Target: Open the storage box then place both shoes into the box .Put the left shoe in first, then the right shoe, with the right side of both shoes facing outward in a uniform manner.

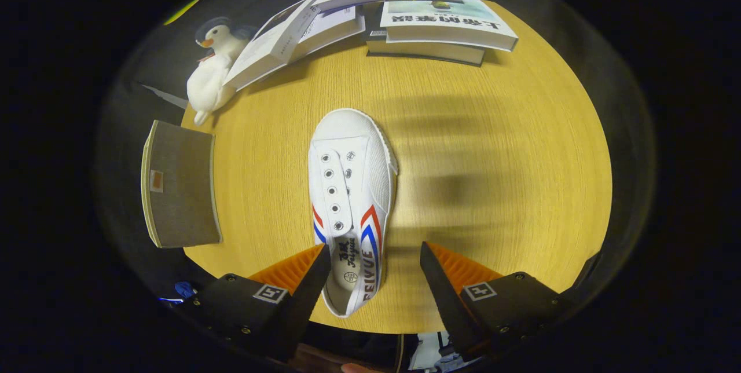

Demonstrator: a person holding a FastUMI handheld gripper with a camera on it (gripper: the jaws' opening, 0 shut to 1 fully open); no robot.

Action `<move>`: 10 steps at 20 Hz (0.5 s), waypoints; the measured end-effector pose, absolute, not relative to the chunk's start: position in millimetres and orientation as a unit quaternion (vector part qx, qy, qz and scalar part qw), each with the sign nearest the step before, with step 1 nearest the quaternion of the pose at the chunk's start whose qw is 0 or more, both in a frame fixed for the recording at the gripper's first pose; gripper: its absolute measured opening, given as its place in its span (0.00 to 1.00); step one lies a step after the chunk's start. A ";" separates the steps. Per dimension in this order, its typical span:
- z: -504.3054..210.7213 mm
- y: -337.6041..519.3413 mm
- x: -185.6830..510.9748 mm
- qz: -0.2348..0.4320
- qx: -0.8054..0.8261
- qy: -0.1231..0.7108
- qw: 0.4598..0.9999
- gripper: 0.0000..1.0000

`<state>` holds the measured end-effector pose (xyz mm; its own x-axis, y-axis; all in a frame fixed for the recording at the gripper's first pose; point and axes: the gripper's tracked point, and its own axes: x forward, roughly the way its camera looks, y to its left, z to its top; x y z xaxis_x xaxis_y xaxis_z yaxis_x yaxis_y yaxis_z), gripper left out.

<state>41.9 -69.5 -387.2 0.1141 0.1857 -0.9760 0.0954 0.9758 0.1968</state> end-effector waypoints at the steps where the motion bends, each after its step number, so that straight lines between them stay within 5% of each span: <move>1: -392.7 -69.6 42.2 0.030 0.104 0.669 0.736 0.95; 6: -409.7 -73.9 46.6 0.039 0.058 0.679 0.731 0.94; 8: -417.1 -73.7 47.8 0.040 0.047 0.682 0.729 0.78; 9: -419.5 -62.3 47.3 0.053 0.072 0.681 0.727 0.80; 10: -419.6 -58.0 47.0 0.055 0.082 0.684 0.723 0.59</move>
<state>47.0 -58.0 -419.6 0.0589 0.1908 -0.9799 0.0323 0.9807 0.1929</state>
